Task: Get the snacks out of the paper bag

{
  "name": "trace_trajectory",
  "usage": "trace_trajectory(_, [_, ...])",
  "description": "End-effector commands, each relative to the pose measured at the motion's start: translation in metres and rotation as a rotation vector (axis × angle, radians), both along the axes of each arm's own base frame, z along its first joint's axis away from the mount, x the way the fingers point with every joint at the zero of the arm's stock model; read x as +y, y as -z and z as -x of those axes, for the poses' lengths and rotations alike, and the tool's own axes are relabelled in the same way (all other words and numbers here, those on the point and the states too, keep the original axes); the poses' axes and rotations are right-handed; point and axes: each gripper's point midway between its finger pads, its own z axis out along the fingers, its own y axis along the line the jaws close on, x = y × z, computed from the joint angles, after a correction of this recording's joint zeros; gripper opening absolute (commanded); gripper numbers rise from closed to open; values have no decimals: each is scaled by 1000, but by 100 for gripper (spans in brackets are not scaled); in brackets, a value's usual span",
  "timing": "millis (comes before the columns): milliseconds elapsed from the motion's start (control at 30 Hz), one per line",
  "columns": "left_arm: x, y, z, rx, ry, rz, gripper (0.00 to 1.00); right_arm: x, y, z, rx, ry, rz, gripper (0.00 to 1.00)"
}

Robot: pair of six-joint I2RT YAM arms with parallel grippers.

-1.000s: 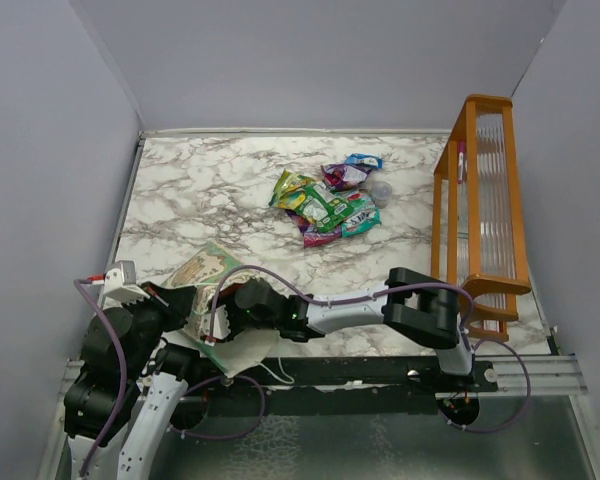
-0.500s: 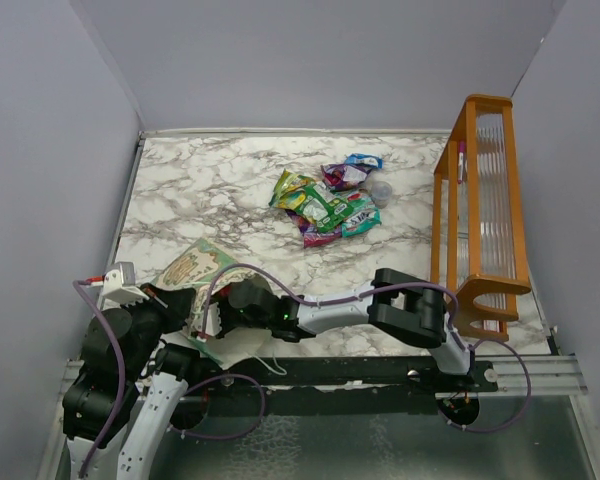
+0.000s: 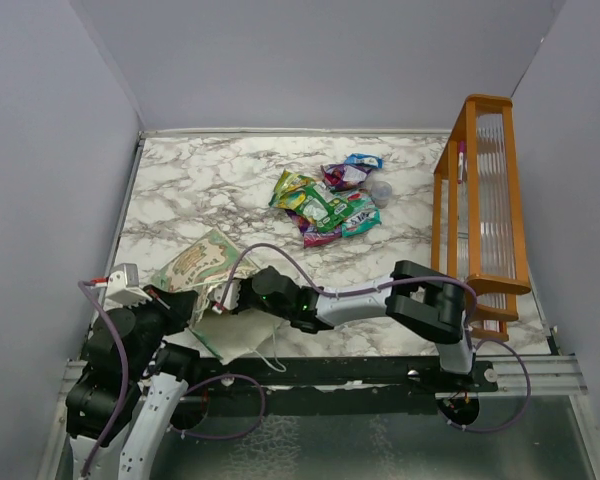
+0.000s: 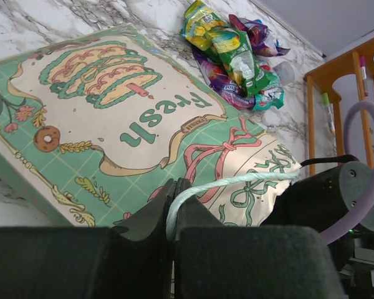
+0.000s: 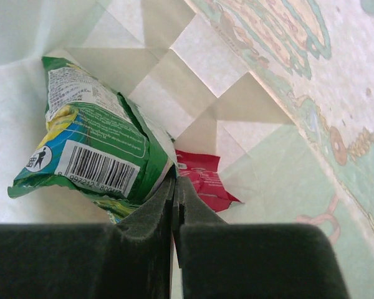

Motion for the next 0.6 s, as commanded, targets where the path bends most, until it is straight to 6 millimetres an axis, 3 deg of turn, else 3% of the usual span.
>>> trace_trajectory(0, [-1, 6, -2, 5, 0, -1, 0, -19, -41, -17, -13, 122, -124, 1])
trace_trajectory(133, [-4, 10, -5, 17, 13, 1, 0, -20, -47, 1, 24, 30, -137, 1])
trace_trajectory(267, [-6, 12, -7, 23, 20, 2, 0, -18, -51, 32, 93, -123, -150, 1])
trace_trajectory(333, [-6, 12, -7, 24, 22, 1, 0, -15, -42, 46, 121, -199, -99, 1])
trace_trajectory(433, [-6, 11, -7, 22, 22, 1, 0, -16, -26, 50, 144, -211, -47, 2])
trace_trajectory(567, [-6, 9, -5, 19, 23, 1, 0, -23, -19, 50, 119, -219, 0, 28])
